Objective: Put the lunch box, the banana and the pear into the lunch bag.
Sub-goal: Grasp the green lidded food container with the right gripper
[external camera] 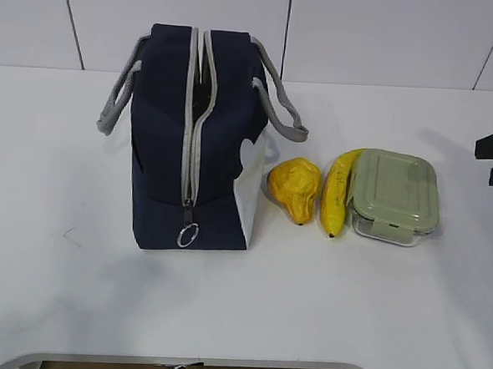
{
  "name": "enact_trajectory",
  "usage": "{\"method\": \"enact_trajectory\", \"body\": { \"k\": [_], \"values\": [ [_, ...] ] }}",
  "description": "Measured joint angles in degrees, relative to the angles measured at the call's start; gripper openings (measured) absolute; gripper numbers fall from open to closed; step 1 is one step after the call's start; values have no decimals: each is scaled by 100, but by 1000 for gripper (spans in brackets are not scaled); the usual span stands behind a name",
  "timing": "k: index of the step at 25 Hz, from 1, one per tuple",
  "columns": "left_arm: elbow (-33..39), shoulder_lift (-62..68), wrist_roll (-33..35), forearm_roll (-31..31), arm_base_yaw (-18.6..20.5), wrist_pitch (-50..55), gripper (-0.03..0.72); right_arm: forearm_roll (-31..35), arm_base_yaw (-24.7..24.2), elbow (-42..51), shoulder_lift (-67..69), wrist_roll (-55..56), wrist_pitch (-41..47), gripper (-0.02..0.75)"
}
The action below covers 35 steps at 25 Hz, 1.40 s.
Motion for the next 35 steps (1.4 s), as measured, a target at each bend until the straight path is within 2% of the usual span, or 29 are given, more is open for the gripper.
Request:
{"method": "enact_trajectory", "body": {
  "k": [11, 17, 27, 35],
  "values": [
    [0, 0, 0, 0, 0, 0, 326, 6, -48, 0, 92, -359, 14, 418],
    [0, 0, 0, 0, 0, 0, 326, -117, -48, -14, 360, -359, -74, 500],
    [0, 0, 0, 0, 0, 0, 326, 819, -48, -44, 1393, -1202, -233, 515],
    [0, 0, 0, 0, 0, 0, 326, 1022, -48, -430, 2046, -1504, -278, 516]
  ]
}}
